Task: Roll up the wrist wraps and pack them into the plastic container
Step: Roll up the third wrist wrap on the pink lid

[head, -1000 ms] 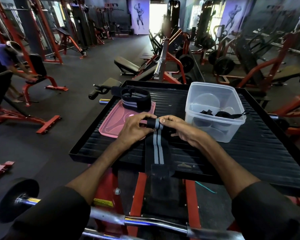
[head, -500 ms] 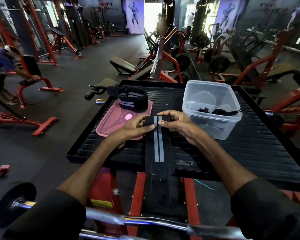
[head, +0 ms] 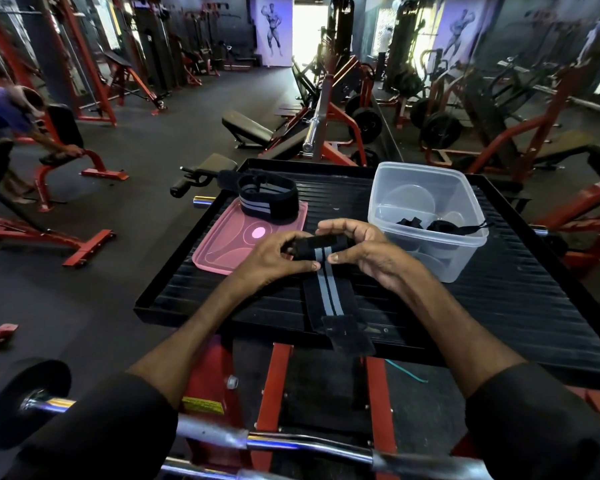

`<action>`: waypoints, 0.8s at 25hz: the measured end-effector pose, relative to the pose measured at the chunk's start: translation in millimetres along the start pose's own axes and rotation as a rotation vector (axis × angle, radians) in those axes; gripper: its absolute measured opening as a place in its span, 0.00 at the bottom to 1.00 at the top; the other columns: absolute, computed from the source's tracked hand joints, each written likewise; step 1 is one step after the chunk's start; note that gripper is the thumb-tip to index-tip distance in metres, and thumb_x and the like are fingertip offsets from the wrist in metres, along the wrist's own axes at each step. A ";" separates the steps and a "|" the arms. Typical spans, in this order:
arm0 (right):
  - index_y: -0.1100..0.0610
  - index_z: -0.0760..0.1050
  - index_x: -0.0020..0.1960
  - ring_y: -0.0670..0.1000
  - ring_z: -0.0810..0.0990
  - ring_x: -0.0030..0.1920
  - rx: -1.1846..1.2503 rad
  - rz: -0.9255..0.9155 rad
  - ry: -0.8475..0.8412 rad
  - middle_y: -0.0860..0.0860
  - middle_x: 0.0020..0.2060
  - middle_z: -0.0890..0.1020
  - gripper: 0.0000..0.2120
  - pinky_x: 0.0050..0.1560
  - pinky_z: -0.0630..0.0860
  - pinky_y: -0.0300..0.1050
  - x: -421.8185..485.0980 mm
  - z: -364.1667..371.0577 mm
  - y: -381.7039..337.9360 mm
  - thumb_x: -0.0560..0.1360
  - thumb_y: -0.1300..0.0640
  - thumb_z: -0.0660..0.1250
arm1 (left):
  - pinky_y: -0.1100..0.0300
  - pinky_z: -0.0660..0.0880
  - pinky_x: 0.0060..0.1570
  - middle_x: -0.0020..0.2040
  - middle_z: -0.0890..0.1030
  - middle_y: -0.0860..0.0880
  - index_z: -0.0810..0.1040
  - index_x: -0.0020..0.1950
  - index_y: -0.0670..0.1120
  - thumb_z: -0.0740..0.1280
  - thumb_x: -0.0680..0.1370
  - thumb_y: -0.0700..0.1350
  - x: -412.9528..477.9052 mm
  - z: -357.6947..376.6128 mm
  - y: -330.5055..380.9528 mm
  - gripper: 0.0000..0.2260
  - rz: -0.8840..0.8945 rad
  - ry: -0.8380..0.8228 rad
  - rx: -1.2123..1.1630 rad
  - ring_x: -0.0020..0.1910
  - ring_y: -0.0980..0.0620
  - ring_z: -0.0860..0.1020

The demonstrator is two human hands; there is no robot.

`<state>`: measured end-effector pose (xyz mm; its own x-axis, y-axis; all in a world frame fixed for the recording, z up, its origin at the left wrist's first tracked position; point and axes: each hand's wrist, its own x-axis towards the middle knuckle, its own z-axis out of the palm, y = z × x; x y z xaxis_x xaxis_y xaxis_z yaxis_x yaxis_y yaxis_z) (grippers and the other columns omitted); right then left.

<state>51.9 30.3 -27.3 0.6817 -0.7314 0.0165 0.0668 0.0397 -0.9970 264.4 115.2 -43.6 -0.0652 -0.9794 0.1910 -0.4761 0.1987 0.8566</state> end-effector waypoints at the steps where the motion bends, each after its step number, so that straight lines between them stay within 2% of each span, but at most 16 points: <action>1: 0.56 0.77 0.66 0.49 0.84 0.55 0.079 0.040 -0.019 0.55 0.62 0.82 0.28 0.54 0.81 0.45 0.4 -1.3 -2.0 0.70 0.76 0.69 | 0.59 0.78 0.56 0.56 0.84 0.51 0.79 0.63 0.49 0.79 0.71 0.45 -1.0 0.7 0.2 0.21 0.016 0.019 0.020 0.55 0.55 0.82; 3: 0.53 0.75 0.69 0.52 0.82 0.59 0.171 0.120 -0.015 0.54 0.64 0.82 0.26 0.61 0.77 0.53 2.6 -3.1 -2.8 0.73 0.67 0.71 | 0.57 0.80 0.54 0.58 0.83 0.50 0.79 0.64 0.48 0.79 0.71 0.43 -2.5 0.6 1.3 0.23 0.019 0.048 0.014 0.54 0.53 0.83; 4: 0.53 0.74 0.70 0.54 0.81 0.61 0.151 0.153 0.004 0.54 0.63 0.83 0.25 0.64 0.75 0.56 4.1 -4.5 -0.6 0.74 0.63 0.72 | 0.58 0.81 0.50 0.58 0.83 0.49 0.79 0.65 0.47 0.79 0.71 0.41 -3.3 0.6 3.0 0.23 0.014 0.062 -0.009 0.50 0.55 0.84; 7: 0.52 0.76 0.69 0.55 0.79 0.65 -0.047 0.215 -0.037 0.51 0.61 0.84 0.22 0.68 0.72 0.55 6.0 -6.1 6.9 0.76 0.49 0.71 | 0.71 0.76 0.37 0.57 0.82 0.48 0.78 0.66 0.43 0.78 0.71 0.36 -5.5 2.1 8.4 0.24 0.047 0.124 0.000 0.35 0.65 0.82; 9: 0.54 0.75 0.70 0.56 0.79 0.66 -0.113 0.211 -0.089 0.52 0.63 0.83 0.23 0.66 0.73 0.53 6.0 -4.9 9.6 0.78 0.45 0.68 | 0.73 0.75 0.36 0.60 0.81 0.47 0.78 0.66 0.42 0.78 0.70 0.35 -4.7 2.3 7.5 0.24 0.077 0.151 0.041 0.35 0.66 0.81; 11: 0.57 0.75 0.68 0.56 0.83 0.60 -0.069 0.180 -0.031 0.54 0.60 0.85 0.22 0.59 0.78 0.50 4.5 -3.1 6.9 0.78 0.47 0.69 | 0.71 0.78 0.44 0.62 0.80 0.47 0.77 0.67 0.43 0.77 0.71 0.35 -3.4 1.6 7.8 0.25 0.070 0.136 0.016 0.45 0.64 0.83; 13: 0.58 0.76 0.66 0.55 0.84 0.56 -0.016 0.130 0.038 0.54 0.56 0.86 0.21 0.57 0.80 0.51 3.9 -2.9 7.4 0.76 0.51 0.73 | 0.59 0.80 0.57 0.64 0.79 0.48 0.75 0.69 0.48 0.75 0.74 0.36 -1.7 0.3 10.4 0.25 -0.025 0.082 -0.167 0.59 0.56 0.81; 16: 0.57 0.78 0.65 0.56 0.83 0.59 0.028 0.057 0.046 0.57 0.58 0.84 0.23 0.62 0.79 0.54 3.7 -4.1 9.3 0.70 0.58 0.78 | 0.50 0.81 0.59 0.65 0.79 0.46 0.73 0.71 0.50 0.72 0.78 0.43 -1.0 0.8 16.6 0.21 -0.183 0.010 -0.392 0.63 0.50 0.81; 20: 0.61 0.77 0.65 0.54 0.83 0.56 0.159 -0.046 0.001 0.60 0.55 0.83 0.26 0.59 0.80 0.45 1.4 -0.7 5.3 0.68 0.75 0.71 | 0.50 0.79 0.61 0.65 0.80 0.44 0.74 0.70 0.45 0.71 0.78 0.42 -1.9 1.5 12.3 0.20 -0.195 -0.060 -0.395 0.63 0.48 0.80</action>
<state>52.6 29.0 -32.6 0.6743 -0.7359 0.0622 0.2127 0.1129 -0.9706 257.4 119.4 -34.2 -0.0641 -0.9979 -0.0104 -0.1133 -0.0031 0.9936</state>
